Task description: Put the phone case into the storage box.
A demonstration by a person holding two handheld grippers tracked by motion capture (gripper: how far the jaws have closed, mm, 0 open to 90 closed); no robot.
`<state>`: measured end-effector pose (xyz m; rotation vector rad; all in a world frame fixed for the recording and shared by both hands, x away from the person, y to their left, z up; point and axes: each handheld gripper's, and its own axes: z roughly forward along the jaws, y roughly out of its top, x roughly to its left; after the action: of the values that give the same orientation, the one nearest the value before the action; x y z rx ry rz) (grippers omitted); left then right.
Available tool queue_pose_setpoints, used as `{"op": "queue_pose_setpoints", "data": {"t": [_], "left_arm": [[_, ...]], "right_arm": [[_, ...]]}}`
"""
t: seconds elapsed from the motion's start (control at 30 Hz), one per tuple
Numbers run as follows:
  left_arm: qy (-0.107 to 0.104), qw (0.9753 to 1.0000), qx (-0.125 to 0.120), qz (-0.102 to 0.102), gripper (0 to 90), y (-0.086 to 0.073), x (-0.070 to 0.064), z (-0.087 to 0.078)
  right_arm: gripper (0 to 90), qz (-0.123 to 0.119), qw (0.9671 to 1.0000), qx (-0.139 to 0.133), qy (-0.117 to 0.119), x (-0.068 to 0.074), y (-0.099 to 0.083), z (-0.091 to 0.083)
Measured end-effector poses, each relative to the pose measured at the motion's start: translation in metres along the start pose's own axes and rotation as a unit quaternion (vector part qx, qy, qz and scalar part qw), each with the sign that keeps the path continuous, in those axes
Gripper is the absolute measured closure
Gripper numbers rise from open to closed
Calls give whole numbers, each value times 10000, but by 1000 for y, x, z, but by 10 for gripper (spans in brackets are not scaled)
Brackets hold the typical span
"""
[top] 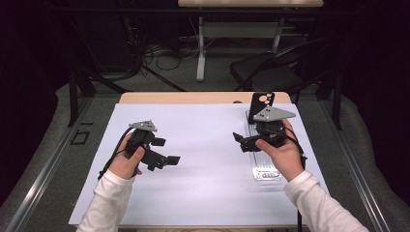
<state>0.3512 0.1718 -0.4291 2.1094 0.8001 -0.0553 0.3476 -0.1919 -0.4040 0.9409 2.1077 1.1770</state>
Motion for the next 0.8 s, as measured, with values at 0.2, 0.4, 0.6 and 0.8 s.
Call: {"op": "queue_pose_setpoints", "data": {"t": [0.2, 0.4, 0.6, 0.8], "left_arm": [[6, 10000, 6, 8, 4, 0, 0, -1], [26, 10000, -12, 23, 4, -1, 0, -2], [42, 10000, -45, 5, 4, 0, -1, -3], [41, 10000, -36, 26, 5, 0, -2, -3]], "right_arm": [[0, 102, 9996, -22, 244, 13, -13, 1], [0, 138, 9990, -97, 422, 27, -28, -2], [0, 284, 9978, -187, 565, 39, -48, -3], [0, 447, 9965, -213, 670, 50, -65, 0]]}}
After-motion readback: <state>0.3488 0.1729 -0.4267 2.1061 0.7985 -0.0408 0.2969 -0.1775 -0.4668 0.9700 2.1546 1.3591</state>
